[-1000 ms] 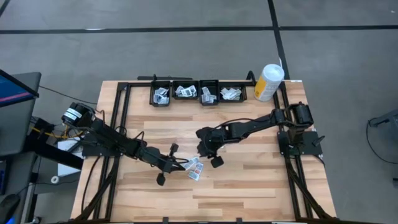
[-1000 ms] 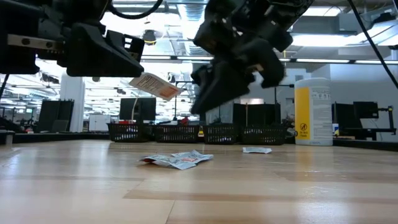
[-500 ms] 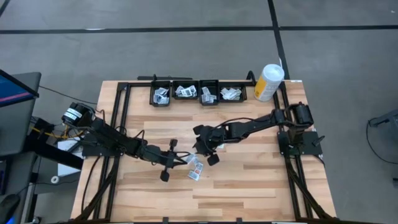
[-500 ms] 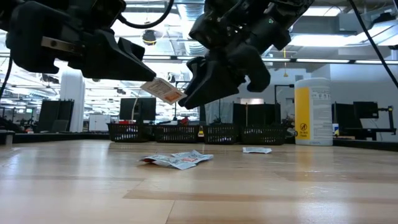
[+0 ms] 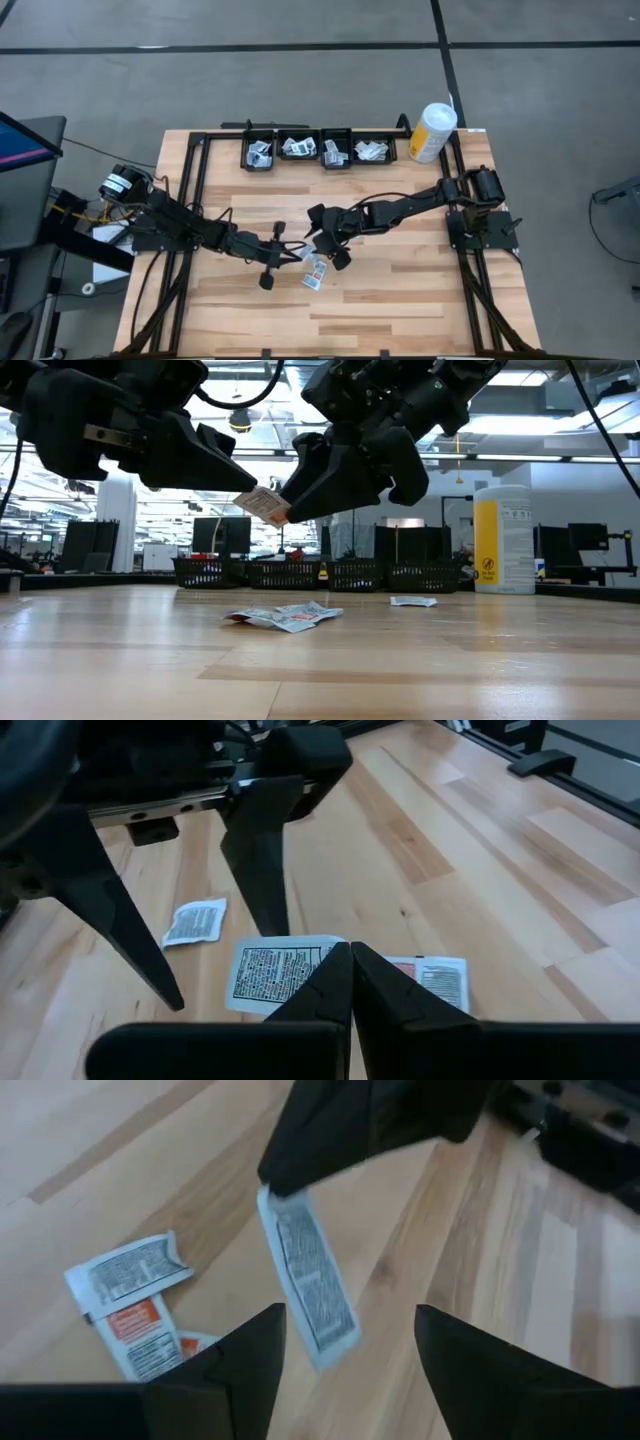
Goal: Pick & Place First Aid Supplies
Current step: Put the orange ointment pack into the middle right black bin
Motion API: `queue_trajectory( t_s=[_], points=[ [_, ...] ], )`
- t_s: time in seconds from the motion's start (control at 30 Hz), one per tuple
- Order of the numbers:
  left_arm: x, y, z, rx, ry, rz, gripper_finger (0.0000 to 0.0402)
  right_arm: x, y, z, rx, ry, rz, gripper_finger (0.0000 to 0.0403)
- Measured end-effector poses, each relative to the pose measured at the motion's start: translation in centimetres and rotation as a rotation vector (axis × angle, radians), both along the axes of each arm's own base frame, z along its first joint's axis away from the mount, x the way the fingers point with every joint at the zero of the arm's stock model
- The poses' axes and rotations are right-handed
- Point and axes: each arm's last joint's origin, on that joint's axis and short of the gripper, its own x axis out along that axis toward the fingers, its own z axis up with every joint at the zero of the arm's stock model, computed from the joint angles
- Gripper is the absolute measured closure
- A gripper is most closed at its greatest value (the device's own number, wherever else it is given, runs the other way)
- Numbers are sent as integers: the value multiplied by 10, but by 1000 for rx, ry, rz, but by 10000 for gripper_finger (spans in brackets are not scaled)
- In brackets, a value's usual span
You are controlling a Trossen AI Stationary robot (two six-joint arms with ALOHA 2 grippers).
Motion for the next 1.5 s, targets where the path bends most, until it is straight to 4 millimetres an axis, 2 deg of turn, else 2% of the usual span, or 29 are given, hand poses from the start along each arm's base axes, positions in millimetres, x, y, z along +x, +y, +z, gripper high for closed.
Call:
queue_trajectory(
  t_s=[0.17, 0.3, 0.4, 0.53, 0.57, 0.83, 0.93, 1.07, 1.17, 1.33, 1.5],
  points=[
    [2, 5, 1, -5, -7, 23, 396, 1, 0, 1, -3, -16, -5, 203],
    [3, 6, 1, -7, -11, 30, 396, 1, 0, 1, -8, -17, -2, 237],
    [3, 6, 2, -9, -14, 30, 396, 1, 0, 1, -23, -20, 11, 283],
    [3, 7, 2, -8, -14, 31, 396, 1, 0, 1, -37, -21, 23, 379],
    [3, 7, 2, -8, -14, 31, 396, 1, 0, 1, -40, -22, 26, 390],
    [3, 7, 3, -58, -25, 70, 381, 1, 0, 1, -38, -18, 23, 400],
    [3, 8, 3, -63, -30, 119, 355, 1, -1, 1, -40, -16, 19, 401],
    [3, 9, 4, 29, -44, 136, 312, 1, -3, 0, -40, -13, 13, 402],
    [2, 13, 7, 89, -64, 230, 283, 0, -5, 0, -40, -3, 9, 402],
    [-3, 20, 16, 143, -81, 410, 250, 1, -14, 0, -36, -4, -12, 402],
    [-12, 27, 18, 149, -71, 454, 240, 4, -35, 2, -34, -7, -65, 402]
  ],
)
